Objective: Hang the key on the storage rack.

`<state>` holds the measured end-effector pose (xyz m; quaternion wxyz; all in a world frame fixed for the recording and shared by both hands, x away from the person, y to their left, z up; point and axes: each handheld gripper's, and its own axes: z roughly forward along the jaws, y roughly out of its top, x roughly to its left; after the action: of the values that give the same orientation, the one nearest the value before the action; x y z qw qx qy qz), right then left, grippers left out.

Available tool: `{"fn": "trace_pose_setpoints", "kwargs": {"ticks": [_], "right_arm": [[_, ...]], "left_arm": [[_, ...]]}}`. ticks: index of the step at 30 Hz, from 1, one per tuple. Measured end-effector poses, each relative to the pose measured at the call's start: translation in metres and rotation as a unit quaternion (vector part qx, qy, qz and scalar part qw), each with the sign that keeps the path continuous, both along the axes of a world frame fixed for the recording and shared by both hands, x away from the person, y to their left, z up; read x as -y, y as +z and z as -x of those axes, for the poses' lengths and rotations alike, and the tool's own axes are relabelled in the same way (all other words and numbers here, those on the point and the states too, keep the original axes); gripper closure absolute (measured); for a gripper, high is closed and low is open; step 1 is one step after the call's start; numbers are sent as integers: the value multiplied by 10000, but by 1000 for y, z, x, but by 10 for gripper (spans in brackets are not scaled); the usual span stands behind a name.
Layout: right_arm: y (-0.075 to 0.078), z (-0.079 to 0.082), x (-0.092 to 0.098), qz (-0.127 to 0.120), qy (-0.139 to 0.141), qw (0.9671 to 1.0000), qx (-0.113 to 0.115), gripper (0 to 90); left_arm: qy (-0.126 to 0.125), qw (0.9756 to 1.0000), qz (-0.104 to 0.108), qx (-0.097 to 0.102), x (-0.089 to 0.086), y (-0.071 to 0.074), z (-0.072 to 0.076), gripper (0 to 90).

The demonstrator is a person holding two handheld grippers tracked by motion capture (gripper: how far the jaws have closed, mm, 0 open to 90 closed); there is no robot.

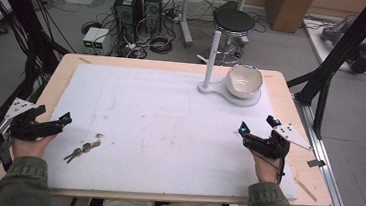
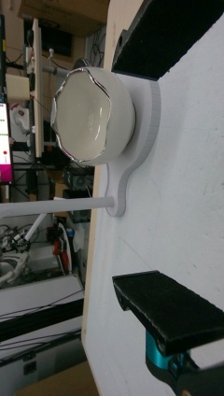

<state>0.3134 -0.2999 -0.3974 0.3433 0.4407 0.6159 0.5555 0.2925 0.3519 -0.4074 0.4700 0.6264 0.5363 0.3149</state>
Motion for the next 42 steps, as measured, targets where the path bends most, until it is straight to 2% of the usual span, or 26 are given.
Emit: {"fn": "trace_pose_setpoints", "kwargs": {"ticks": [5, 10, 14, 17, 26, 31, 32, 33, 34, 37, 38, 39, 40, 41, 42], "right_arm": [[0, 1, 2, -62, -32, 10000, -38, 5], [-1, 0, 1, -8, -66, 10000, -26, 5], [-1, -1, 1, 23, -61, 10000, -59, 5], [-2, -2, 1, 65, -41, 9999, -122, 5], [-3, -3, -1, 76, 86, 9997, -202, 5], [-4, -5, -3, 138, 187, 9994, -238, 5], [-4, -5, -3, 166, 192, 9994, -229, 5], [-4, -5, -4, 166, 216, 9993, -247, 5], [-4, -5, -4, 180, 221, 9993, -247, 5], [-5, -5, -4, 202, 233, 9992, -247, 5], [-5, -6, -4, 199, 236, 9992, -247, 5], [-5, -6, -4, 199, 236, 9992, -247, 5], [-5, -6, -4, 197, 245, 9992, -262, 5], [-5, -5, -5, 188, 245, 9991, -280, 5], [-5, -5, -5, 185, 248, 9991, -276, 5]], "left_arm": [[-13, 10000, 0, 10, 0, 0, 0, 59], [5, 10000, -22, 47, 2, 1, 0, 59], [-31, 10000, -30, 4, 2, 1, -1, 59], [-166, 9999, 11, -42, 4, 1, -2, 59], [-468, 9988, -54, -160, 13, 3, -4, 59], [-684, 9971, -82, -316, 17, 3, -6, 59], [-798, 9959, -128, -401, 19, 3, -8, 59], [-798, 9959, -128, -401, 19, 3, -8, 59], [-910, 9944, -177, -513, 21, 1, -9, 59], [-963, 9933, -260, -588, 25, 0, -10, 59], [-1072, 9915, -319, -660, 28, -2, -11, 59], [-1072, 9915, -319, -660, 28, -2, -11, 59], [-1168, 9898, -352, -741, 30, -3, -12, 59], [-1168, 9898, -352, -741, 30, -3, -12, 59], [-1247, 9881, -383, -815, 32, -4, -13, 59]]}}
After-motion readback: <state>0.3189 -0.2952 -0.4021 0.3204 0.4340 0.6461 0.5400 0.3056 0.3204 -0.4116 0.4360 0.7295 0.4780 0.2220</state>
